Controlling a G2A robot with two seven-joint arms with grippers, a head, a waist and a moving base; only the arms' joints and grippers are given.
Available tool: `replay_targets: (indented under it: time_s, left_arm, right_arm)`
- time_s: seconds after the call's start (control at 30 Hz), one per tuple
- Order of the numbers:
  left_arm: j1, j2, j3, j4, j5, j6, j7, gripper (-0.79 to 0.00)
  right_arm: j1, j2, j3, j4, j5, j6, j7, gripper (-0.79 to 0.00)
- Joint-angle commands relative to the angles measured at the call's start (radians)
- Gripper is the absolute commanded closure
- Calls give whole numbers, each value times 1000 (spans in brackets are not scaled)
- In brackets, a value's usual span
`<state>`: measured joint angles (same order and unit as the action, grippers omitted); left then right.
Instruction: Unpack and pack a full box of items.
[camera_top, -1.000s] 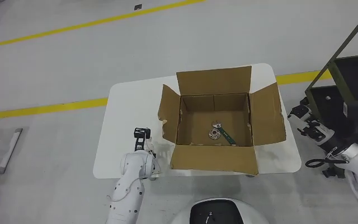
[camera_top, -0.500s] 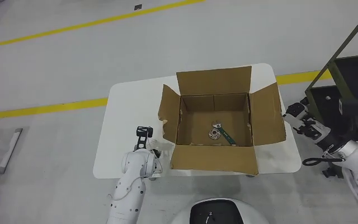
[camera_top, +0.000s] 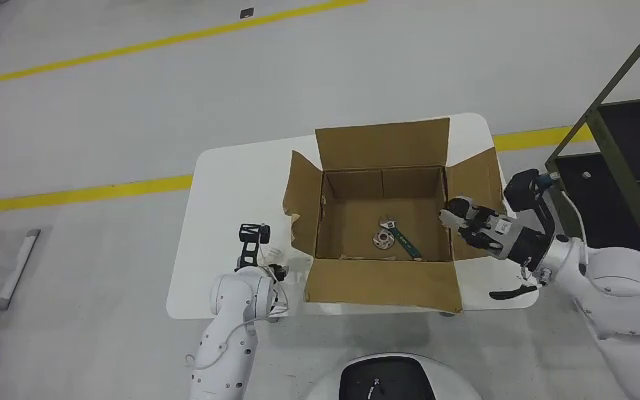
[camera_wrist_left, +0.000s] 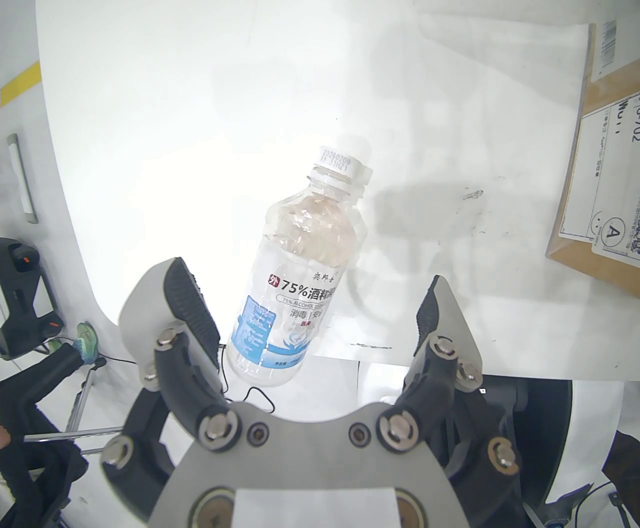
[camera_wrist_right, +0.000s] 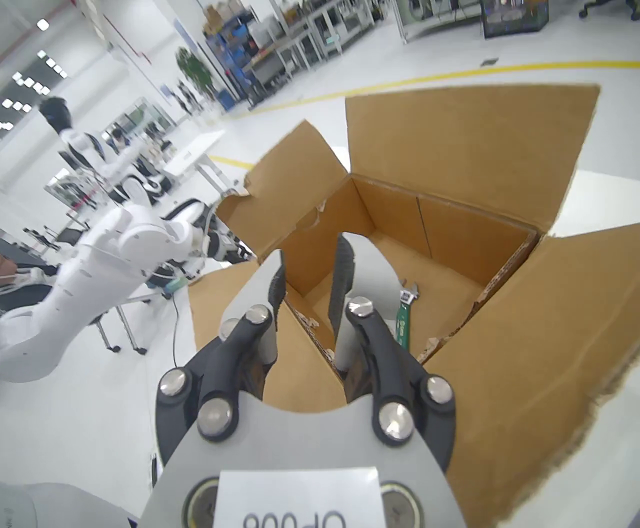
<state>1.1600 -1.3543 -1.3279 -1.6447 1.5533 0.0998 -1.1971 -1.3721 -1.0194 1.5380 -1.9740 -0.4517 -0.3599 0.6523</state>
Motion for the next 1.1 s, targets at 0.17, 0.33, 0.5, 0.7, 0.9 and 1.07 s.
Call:
replay_targets:
  time_s: [0.17,0.33,0.5,0.7,0.9,1.07]
  left_arm:
    - [0,0,0,0,0,0,0,-785]
    - [0,0,0,0,0,0,0,-785]
    - [0,0,0,0,0,0,0,-785]
    - [0,0,0,0,0,0,0,-785]
    - [0,0,0,0,0,0,0,-785]
    - [0,0,0,0,0,0,0,-785]
  right_arm:
    - [17,-3,-34,22,-7,15,-16,0]
    - [17,-3,-34,22,-7,15,-16,0]
    - [66,4,-39,-24,-176,32,51,0]
    - [220,-2,-185,-115,-533,282,258,0]
    - [352,-32,-379,21,-677,437,366,0]
    - [361,-35,-393,35,-671,445,366,0]
